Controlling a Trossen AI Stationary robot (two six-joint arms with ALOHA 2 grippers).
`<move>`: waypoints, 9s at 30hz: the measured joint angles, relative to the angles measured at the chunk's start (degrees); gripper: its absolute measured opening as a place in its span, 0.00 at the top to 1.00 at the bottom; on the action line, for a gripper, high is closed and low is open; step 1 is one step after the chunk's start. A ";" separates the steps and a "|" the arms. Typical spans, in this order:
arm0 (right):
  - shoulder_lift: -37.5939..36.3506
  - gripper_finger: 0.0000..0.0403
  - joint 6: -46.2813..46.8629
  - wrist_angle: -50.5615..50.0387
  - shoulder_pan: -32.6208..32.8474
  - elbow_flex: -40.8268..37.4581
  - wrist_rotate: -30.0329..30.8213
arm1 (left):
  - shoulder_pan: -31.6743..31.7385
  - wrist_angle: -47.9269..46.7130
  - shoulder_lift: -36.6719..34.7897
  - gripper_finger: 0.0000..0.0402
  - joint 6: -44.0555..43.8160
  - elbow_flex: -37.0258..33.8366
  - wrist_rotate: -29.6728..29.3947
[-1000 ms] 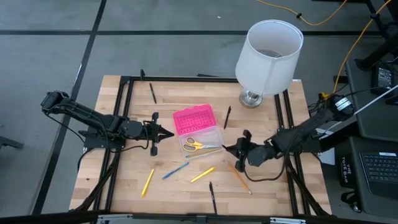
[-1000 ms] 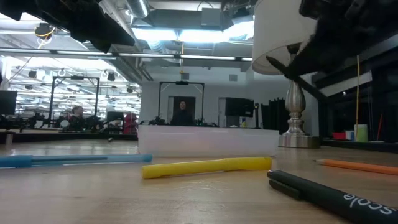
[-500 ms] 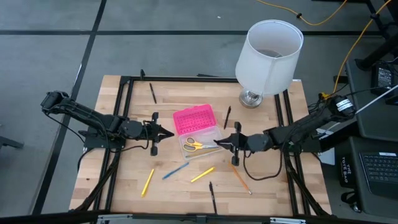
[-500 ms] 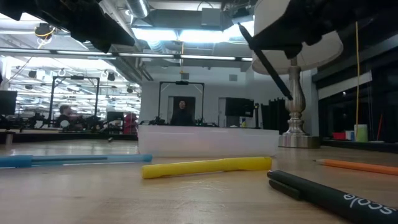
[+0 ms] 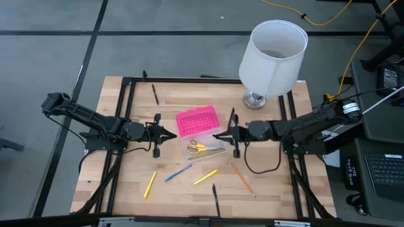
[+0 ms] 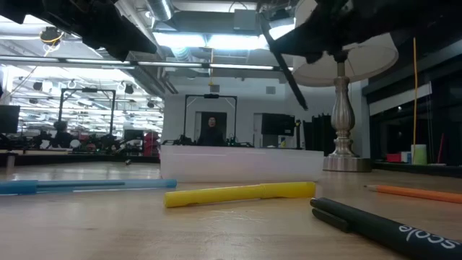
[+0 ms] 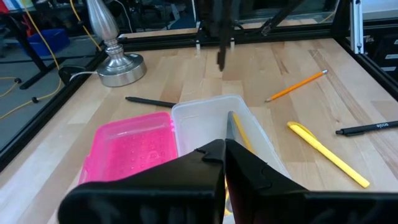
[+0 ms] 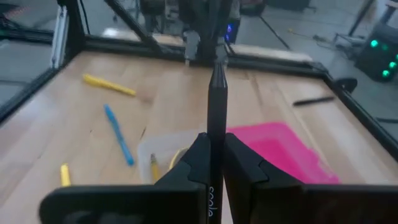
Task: Pick & place school supplies into a supply box
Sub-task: Put the black pen into the pink supply box, then put the orange pencil into the pink supply box
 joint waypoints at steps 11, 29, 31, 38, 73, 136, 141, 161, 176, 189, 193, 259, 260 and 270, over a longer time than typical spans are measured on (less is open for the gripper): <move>5.38 0.93 -3.09 -12.30 -5.45 13.05 -8.61 | 0.00 -0.24 0.00 0.99 0.00 0.00 0.02; 31.72 0.92 2.40 -51.76 -4.97 46.22 -8.61 | 0.00 -0.15 0.02 0.99 -0.02 0.00 0.98; 33.01 0.93 2.29 -53.93 -5.02 48.20 -8.59 | 0.00 -0.15 0.02 0.99 -0.02 0.00 0.98; 34.34 0.93 -0.63 -55.22 -4.97 49.07 -8.59 | 0.02 -0.11 0.02 0.99 -0.04 0.00 0.98; 40.35 0.89 0.14 -51.71 -7.71 46.51 -5.06 | 0.01 0.41 0.02 0.99 -0.02 -0.04 0.63; 10.58 0.99 65.75 -66.49 23.88 25.14 0.40 | -4.98 1.44 -15.61 0.99 1.99 -9.40 0.73; 11.67 0.99 72.47 -66.70 26.76 25.16 0.41 | -4.98 1.79 -15.58 0.99 2.07 -9.40 -2.78; 28.22 0.98 81.70 -82.10 28.12 40.68 -2.53 | -4.98 1.80 -15.61 0.99 5.01 -9.40 -6.05; 29.55 0.91 81.70 -81.54 28.12 40.22 -0.71 | -4.98 1.79 -15.61 0.99 5.03 -9.40 -6.05; 29.55 0.69 81.96 -78.60 28.12 38.12 0.80 | -4.98 1.79 -15.61 0.99 5.05 -9.40 -7.17; 29.92 0.68 81.92 -76.94 28.12 38.12 0.94 | -4.96 1.77 -15.60 0.99 5.05 -9.40 -7.17; 39.63 0.68 85.02 -74.09 29.76 38.27 0.00 | -4.96 1.77 -15.60 0.99 5.05 -9.40 -7.19; 39.63 0.68 85.01 -74.05 29.76 38.27 -0.02 | -4.96 1.77 -15.59 0.99 5.03 -9.40 -7.19; 39.74 0.81 84.74 -73.28 29.73 38.26 -0.39 | -4.97 1.77 -15.60 0.99 5.03 -9.40 -7.19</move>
